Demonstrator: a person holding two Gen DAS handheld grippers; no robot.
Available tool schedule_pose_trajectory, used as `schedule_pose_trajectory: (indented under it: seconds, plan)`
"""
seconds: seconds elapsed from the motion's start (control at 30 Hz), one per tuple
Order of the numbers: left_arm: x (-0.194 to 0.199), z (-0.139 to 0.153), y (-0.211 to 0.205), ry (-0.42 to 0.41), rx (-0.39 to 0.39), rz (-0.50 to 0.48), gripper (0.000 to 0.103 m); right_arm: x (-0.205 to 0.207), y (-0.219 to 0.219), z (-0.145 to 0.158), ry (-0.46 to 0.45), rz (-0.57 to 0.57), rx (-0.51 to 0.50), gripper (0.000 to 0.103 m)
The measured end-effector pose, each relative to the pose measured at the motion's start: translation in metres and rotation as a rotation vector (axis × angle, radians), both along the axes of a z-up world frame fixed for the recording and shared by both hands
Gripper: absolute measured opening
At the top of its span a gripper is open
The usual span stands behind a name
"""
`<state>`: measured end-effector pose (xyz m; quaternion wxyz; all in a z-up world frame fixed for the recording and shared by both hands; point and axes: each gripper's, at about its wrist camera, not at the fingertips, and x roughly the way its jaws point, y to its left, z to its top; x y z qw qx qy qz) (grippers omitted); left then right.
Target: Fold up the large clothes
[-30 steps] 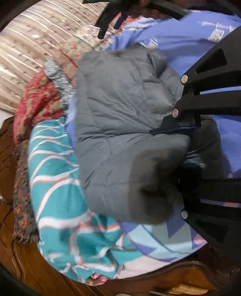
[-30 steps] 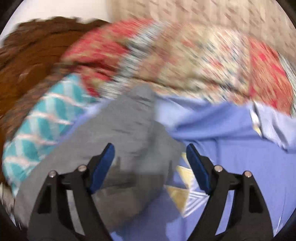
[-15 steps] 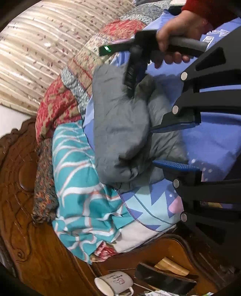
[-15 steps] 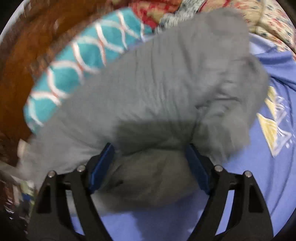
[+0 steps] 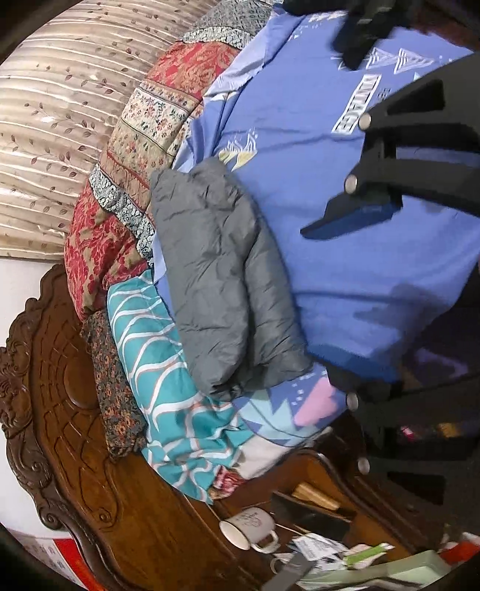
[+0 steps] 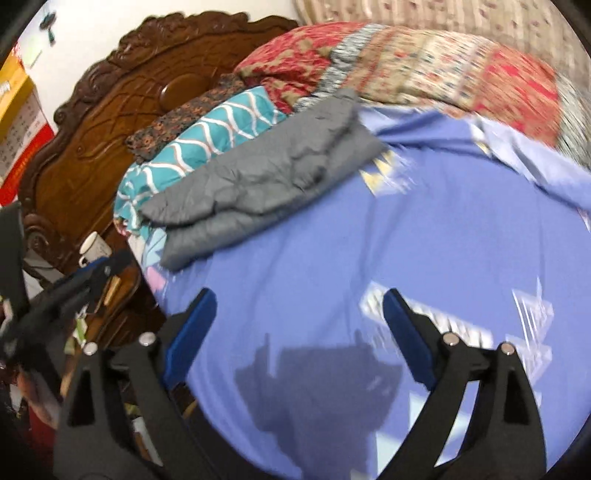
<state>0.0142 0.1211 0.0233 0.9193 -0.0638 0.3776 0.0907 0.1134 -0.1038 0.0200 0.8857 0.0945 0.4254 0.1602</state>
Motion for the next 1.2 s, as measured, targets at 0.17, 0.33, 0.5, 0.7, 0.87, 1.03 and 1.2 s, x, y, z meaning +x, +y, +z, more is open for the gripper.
schedule_pose_trajectory:
  seconds: [0.17, 0.33, 0.5, 0.7, 0.87, 1.03, 1.2]
  plan:
    - [-0.021, 0.003, -0.031, 0.025, 0.079, 0.002, 0.091, -0.05, -0.032, -0.008, 0.018, -0.029, 0.087, 0.089]
    - [-0.036, 0.007, -0.063, 0.041, 0.153, -0.027, 0.1, -0.079, -0.044, -0.012, 0.018, -0.011, 0.164, 0.089]
    - [-0.042, 0.012, -0.088, 0.044, 0.2, -0.049, 0.102, -0.093, -0.053, -0.02, 0.038, -0.013, 0.195, 0.089]
    - [-0.04, 0.013, -0.106, 0.054, 0.234, -0.07, 0.102, -0.098, -0.066, -0.018, 0.018, -0.042, 0.214, 0.089]
    - [-0.04, 0.013, -0.113, 0.053, 0.26, -0.078, 0.102, -0.098, -0.067, -0.021, 0.026, -0.037, 0.218, 0.089]
    - [-0.038, 0.011, -0.113, 0.06, 0.27, -0.074, 0.104, -0.097, -0.066, -0.021, 0.026, -0.032, 0.215, 0.089]
    - [-0.037, 0.012, -0.111, 0.048, 0.291, -0.053, 0.105, -0.096, -0.065, -0.021, 0.027, -0.032, 0.214, 0.089]
